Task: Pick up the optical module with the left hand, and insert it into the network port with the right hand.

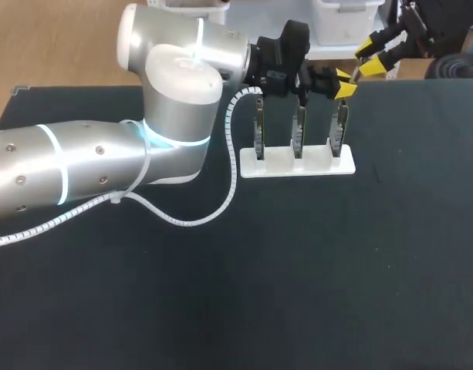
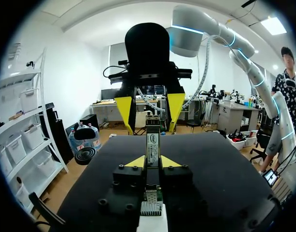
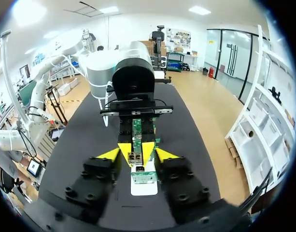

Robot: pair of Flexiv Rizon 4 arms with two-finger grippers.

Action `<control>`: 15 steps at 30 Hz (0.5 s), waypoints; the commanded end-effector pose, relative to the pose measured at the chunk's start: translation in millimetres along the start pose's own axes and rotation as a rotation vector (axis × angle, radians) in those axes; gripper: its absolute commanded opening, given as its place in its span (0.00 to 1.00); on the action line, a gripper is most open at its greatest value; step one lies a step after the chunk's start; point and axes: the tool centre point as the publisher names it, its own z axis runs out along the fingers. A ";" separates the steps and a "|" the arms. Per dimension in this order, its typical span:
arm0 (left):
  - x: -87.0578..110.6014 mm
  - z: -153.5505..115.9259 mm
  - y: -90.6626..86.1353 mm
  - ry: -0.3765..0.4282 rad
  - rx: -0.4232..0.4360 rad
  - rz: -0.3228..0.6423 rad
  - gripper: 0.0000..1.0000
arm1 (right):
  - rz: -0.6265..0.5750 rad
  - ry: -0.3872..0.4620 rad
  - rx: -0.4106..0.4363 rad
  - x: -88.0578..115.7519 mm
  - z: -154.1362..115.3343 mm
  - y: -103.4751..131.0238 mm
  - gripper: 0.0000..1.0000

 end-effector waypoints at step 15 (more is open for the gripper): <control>-0.3 0.9 1.9 0.003 0.003 0.000 0.00 | 0.002 0.001 0.000 -0.1 -0.4 5.0 0.00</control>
